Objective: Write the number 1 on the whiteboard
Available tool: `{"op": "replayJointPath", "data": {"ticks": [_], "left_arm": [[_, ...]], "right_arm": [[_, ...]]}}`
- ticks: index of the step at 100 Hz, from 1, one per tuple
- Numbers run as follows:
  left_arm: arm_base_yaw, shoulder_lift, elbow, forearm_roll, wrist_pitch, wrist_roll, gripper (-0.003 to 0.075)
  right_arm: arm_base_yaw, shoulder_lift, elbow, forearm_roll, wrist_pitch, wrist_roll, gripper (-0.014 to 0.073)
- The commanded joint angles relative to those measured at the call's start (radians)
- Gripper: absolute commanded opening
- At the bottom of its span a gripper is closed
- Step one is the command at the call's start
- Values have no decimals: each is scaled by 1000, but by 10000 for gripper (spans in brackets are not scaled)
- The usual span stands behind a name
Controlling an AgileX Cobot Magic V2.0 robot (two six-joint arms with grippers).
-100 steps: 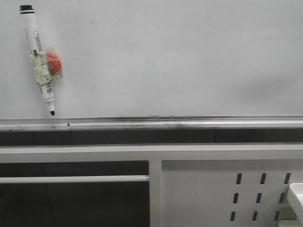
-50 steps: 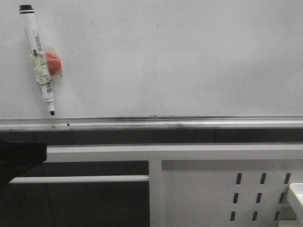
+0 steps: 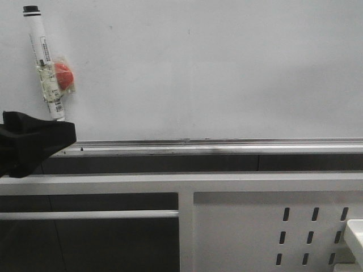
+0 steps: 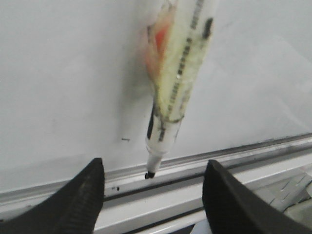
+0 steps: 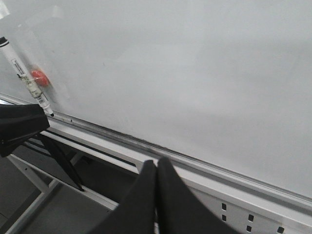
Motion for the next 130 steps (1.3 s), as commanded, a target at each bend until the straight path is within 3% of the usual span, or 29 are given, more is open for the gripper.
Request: {"op": "replayJointPath", "data": {"ticks": [1, 43, 50, 63, 86, 115, 130], "left_arm": [[-7, -16, -35, -15, -227, -4, 410], [-7, -16, -83, -36, -227, -4, 389], [-7, -16, -83, -40, -227, -4, 302], [-7, -16, -83, -40, -227, -4, -23], [-7, -16, -67, 2, -227, -4, -20], [-7, -16, -54, 350, -196, -2, -20], [-7, -18, -82, 541, -46, -2, -20]], "right_arm": [[3, 11, -34, 6, -80, -10, -69], [3, 11, -34, 6, -80, -10, -69], [3, 11, -34, 6, -80, -10, -69], [3, 11, -34, 6, -78, -10, -69], [3, 11, -34, 6, -55, -10, -69], [78, 11, -38, 16, 122, -203, -69], [138, 34, -76, 16, 160, -251, -37]]}}
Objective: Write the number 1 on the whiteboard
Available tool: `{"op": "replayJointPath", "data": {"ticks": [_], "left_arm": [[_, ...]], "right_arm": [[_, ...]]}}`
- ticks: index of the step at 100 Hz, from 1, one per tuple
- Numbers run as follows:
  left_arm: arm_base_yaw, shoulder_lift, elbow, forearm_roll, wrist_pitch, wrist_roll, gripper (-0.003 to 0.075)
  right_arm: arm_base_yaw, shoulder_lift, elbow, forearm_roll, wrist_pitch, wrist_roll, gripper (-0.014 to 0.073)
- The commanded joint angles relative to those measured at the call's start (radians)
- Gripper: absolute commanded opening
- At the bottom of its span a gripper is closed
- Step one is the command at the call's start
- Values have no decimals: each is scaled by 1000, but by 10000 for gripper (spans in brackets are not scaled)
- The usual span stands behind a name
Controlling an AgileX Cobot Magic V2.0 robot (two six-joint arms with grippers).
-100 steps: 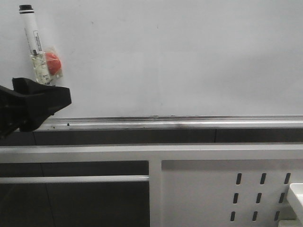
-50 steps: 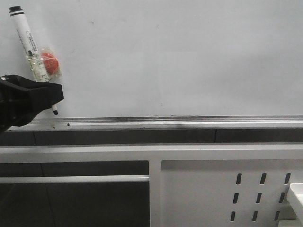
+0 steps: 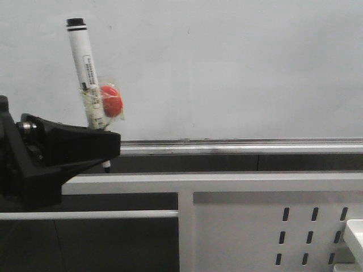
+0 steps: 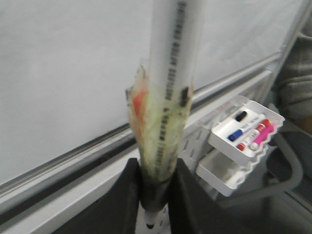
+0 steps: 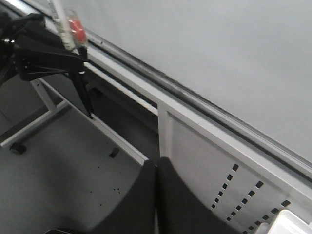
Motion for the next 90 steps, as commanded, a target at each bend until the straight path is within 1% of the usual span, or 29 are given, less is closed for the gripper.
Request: {"op": "replayJointPath", "data": {"ticks": [1, 4, 9, 10, 12, 14, 16, 17, 21, 24, 28, 32, 42, 51, 58, 63, 78, 90], "left_arm": [[-3, -24, -37, 119, -40, -2, -20], [-3, -28, -47, 173, -12, -2, -20], [-5, -35, -68, 233, 47, -2, -20], [-5, -35, -71, 240, 55, -2, -20], [-8, -41, -80, 256, 79, -2, -20], [-14, -48, -89, 263, 111, -2, -20], [-18, -55, -98, 268, 144, -2, -20], [-20, -58, -102, 268, 156, -2, -20], [-33, -77, -121, 285, 234, -2, -20], [-42, -93, -137, 302, 294, -2, -20], [-59, -116, -163, 342, 393, -2, -20], [-81, -143, -190, 394, 477, -2, -20], [-146, -206, -250, 476, 716, -2, -20], [-206, -256, -305, 490, 910, -2, -20], [-239, -284, -339, 490, 1012, -2, -20], [-252, -294, -354, 490, 1039, -2, -20], [-254, -307, -371, 490, 1022, -2, -20], [-254, -307, -370, 490, 1039, -2, -20]], "right_arm": [[32, 29, -61, 9, -44, -54, -31], [40, 36, -71, 9, -44, -66, 5], [66, 60, -92, 9, -41, -94, 102], [73, 67, -94, 9, -41, -95, 139], [81, 74, -99, 9, -41, -95, 177], [92, 86, -110, 9, -41, -95, 260], [103, 99, -118, 9, -41, -95, 302], [110, 108, -120, 9, -41, -95, 343], [127, 131, -137, 9, -41, -95, 450], [142, 154, -146, 9, -41, -95, 503], [157, 176, -159, 9, -47, -95, 549], [174, 206, -169, 9, -57, -95, 554], [212, 273, -201, 9, -73, -95, 530], [243, 330, -222, 9, -104, -95, 514], [264, 363, -234, 9, -145, -95, 515], [280, 382, -237, 9, -181, -95, 515], [327, 435, -252, -2, -255, -95, 515], [329, 480, -267, -24, -286, -95, 515]]}}
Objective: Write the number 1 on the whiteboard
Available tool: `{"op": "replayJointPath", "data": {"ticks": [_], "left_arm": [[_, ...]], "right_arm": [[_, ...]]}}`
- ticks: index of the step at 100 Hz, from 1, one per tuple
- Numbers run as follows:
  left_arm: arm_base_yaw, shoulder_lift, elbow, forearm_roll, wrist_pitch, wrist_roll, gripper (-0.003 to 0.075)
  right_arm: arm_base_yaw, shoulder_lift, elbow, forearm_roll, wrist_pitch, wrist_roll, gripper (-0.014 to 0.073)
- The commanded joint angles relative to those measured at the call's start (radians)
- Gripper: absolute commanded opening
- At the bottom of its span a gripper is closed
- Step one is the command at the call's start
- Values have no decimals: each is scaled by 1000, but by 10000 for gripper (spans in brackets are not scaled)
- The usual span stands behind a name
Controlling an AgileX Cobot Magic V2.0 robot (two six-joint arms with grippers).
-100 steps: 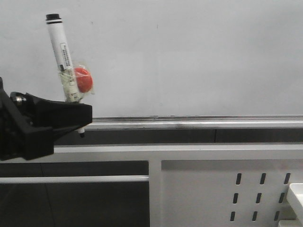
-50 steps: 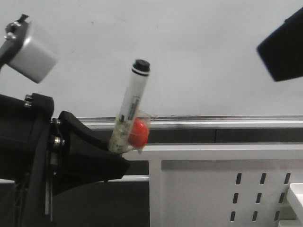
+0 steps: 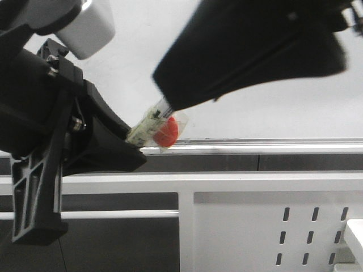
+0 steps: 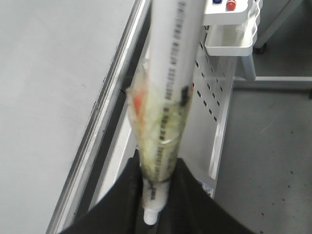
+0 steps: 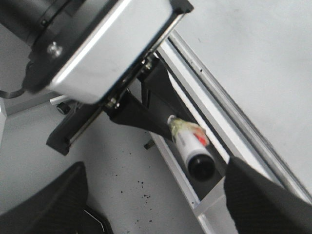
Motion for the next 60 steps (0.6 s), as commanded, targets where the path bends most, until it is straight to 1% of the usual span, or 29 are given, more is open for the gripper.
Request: {"op": "replayJointPath", "data": {"ticks": [1, 32, 47, 54, 60], "left_arm": [[-9, -30, -35, -10, -20, -2, -20], [-9, -30, -35, 1, -24, -2, -20], [-9, -30, -35, 3, -24, -2, -20], [-9, -30, -35, 5, -24, -2, -20], [-9, -30, -35, 7, -24, -2, -20]], "right_arm": [[2, 18, -48, -14, -101, -10, 515], [2, 155, -93, -22, -154, -10, 514], [2, 190, -93, -25, -171, -10, 510], [2, 193, -93, -25, -172, -10, 456], [2, 193, -93, -25, -172, -10, 367]]}}
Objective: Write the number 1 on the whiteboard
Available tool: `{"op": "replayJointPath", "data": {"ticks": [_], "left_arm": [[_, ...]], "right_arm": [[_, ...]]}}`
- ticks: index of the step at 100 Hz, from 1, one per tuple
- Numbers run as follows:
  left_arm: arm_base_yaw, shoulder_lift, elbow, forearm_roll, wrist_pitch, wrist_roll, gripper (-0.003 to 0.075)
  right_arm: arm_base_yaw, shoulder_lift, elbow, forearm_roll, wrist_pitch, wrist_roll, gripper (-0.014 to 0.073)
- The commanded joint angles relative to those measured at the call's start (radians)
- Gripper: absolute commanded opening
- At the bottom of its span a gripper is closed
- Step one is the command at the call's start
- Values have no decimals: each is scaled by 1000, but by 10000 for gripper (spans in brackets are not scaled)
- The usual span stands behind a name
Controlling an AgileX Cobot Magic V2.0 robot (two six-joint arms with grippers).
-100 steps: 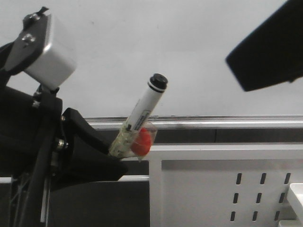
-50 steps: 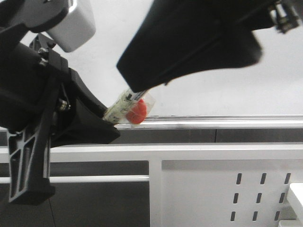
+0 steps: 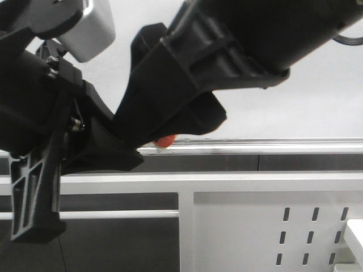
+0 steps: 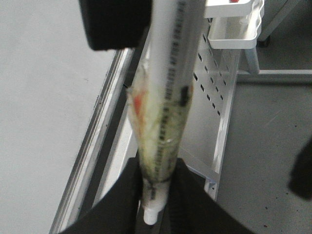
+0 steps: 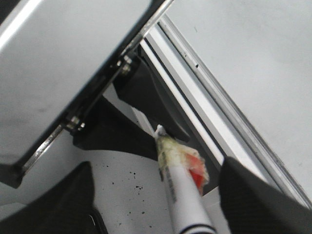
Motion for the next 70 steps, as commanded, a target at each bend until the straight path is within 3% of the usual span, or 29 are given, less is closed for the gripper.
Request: {"op": "replayJointPath", "data": {"ticks": [1, 18, 32, 70], "left_arm": [[-9, -30, -30, -5, -39, -4, -20], [-9, -30, -30, -5, -31, -4, -20], [-9, -30, -30, -5, -29, -4, -20], [-9, -30, -30, -33, -15, -4, -12]], "right_arm": [[0, -21, -37, -5, -75, -10, 355], [0, -21, -37, -5, -94, -10, 66], [0, -21, -37, -5, -112, -10, -76], [0, -21, -37, -5, -125, -10, -77]]}}
